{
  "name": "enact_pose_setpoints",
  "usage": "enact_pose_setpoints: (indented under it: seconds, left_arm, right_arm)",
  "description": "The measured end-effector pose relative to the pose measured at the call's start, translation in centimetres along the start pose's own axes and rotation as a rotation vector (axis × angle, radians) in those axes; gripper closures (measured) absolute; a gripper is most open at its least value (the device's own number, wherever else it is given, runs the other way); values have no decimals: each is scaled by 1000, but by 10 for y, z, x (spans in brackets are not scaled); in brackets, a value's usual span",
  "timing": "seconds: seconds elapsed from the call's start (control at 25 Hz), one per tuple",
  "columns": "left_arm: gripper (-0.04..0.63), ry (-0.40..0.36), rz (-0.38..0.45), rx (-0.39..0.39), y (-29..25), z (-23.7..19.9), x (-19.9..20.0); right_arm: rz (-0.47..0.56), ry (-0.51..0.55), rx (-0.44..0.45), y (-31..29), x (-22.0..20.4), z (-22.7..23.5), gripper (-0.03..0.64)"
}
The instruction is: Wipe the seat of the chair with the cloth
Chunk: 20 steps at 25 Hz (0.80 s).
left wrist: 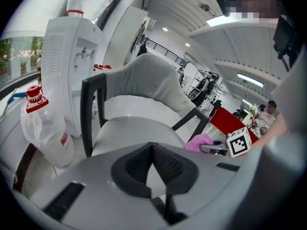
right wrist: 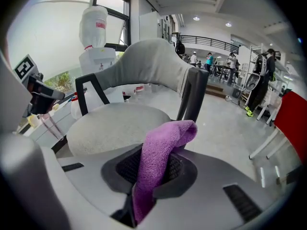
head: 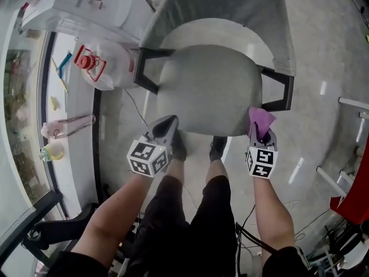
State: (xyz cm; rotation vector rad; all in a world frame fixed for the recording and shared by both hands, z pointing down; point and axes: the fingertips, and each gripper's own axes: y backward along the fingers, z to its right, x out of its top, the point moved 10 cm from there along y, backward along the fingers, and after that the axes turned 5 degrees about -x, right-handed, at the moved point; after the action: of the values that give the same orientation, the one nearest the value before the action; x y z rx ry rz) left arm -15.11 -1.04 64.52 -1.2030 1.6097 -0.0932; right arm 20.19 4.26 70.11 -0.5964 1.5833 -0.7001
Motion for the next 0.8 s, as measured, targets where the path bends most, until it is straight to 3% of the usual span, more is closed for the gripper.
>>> enact_pose_setpoints:
  seconds: [0.24, 0.8]
  left_arm:
    - [588, 2, -22, 36, -4, -16, -13]
    - [589, 13, -31, 55, 8, -42, -20]
  right_arm:
    - [-47, 9, -41, -21, -15, 4, 554]
    - [-107, -33, 40, -37, -16, -40, 551]
